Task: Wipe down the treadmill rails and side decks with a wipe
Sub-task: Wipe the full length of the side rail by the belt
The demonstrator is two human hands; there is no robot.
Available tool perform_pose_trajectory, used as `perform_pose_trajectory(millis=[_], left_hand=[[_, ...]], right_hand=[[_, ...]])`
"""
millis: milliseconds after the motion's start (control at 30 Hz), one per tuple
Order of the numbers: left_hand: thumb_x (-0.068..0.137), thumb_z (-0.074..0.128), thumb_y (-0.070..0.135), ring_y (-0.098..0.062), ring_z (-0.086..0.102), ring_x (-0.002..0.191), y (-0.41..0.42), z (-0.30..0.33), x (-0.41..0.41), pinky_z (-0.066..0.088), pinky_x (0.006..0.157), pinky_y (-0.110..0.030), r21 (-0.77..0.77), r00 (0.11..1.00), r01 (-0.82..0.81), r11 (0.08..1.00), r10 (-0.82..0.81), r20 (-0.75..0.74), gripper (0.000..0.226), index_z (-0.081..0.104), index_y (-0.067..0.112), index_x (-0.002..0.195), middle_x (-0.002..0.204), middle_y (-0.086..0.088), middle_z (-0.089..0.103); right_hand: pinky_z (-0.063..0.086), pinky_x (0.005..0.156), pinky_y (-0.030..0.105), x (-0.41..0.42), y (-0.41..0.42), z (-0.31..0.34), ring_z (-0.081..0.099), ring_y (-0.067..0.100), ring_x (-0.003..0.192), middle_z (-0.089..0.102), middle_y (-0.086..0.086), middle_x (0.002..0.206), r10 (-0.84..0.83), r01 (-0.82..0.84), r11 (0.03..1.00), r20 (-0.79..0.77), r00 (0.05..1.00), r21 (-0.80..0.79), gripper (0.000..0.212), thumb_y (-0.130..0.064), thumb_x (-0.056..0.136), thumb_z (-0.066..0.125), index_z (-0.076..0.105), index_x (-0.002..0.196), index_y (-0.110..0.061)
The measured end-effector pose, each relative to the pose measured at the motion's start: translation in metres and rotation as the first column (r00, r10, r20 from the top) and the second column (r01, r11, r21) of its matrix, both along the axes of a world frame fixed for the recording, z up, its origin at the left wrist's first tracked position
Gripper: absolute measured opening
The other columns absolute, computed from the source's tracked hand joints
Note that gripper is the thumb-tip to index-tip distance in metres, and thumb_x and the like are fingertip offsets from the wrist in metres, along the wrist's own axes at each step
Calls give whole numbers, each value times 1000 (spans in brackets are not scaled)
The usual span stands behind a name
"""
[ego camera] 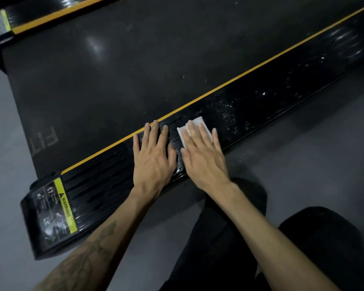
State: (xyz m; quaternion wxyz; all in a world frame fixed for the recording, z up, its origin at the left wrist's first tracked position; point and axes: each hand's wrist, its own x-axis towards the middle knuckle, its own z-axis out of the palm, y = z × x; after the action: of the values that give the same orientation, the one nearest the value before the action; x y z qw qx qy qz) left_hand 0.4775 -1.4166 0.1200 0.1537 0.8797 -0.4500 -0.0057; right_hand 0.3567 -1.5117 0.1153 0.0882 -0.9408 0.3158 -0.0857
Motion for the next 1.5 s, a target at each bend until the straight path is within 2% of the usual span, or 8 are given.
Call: perform_pose_trajectory(millis=[133,300,633,800,1033,1267,1367,1500], left_hand=[[103,29,39,-24,18,158,1,0,1,12,128,-52,-20,1000,12,1000,-12,8,59,45,13,153,166,-11,32],[103,30,40,-22,16,158,0,2,1,10,129,-49,-12,1000,6,1000,-6,-11,59,44,15,155,167,-8,31],[104,23,41,-22,18,157,-7,-5,-14,13,128,-49,-27,991,-128,991,129,29,60,43,19,156,168,-3,28],[103,32,35,-24,24,156,-9,-8,-15,20,126,-52,-52,987,-149,987,151,46,55,49,17,152,165,-5,33],[102,30,35,-25,27,155,-12,-5,-16,21,126,-53,-61,985,-165,984,167,37,56,51,16,150,164,-6,36],[101,29,36,-25,27,155,-13,-3,-17,22,125,-54,-62,985,-166,984,168,27,58,50,15,151,165,-7,35],[101,28,36,-26,26,155,-13,-4,-17,22,125,-54,-56,985,-167,984,168,28,58,50,15,151,165,-7,35],[100,29,35,-27,28,154,-14,-3,-17,24,124,-55,-60,985,-168,984,170,35,58,51,15,150,164,-8,37]], right_hand=[[5,127,55,7,-23,5,12,20,159,21,2,171,91,-95,995,-95,991,-30,62,-42,106,12,28,162,-20],[8,127,56,-5,-17,5,17,24,158,25,8,169,-55,54,998,-55,997,-18,64,-42,105,17,31,160,-13],[15,126,56,6,-32,6,21,34,156,30,19,164,174,-174,984,1,985,42,63,-41,103,30,39,155,-6],[12,126,59,-12,-24,6,27,35,154,40,14,161,213,-216,975,-53,976,-53,66,-48,105,28,40,157,-9],[-5,127,52,10,-49,13,13,22,159,17,2,172,264,-267,964,-153,952,0,71,-44,100,4,26,163,-19],[5,128,52,-4,-41,13,19,26,157,24,5,169,214,-208,975,-67,975,79,68,-43,100,15,32,160,-15],[-1,128,51,11,-50,15,14,22,159,19,1,171,292,-285,955,-94,952,85,70,-43,99,8,30,162,-20],[-5,128,50,12,-63,18,9,21,159,15,4,172,208,-204,978,-130,969,42,74,-42,97,2,21,164,-17]])
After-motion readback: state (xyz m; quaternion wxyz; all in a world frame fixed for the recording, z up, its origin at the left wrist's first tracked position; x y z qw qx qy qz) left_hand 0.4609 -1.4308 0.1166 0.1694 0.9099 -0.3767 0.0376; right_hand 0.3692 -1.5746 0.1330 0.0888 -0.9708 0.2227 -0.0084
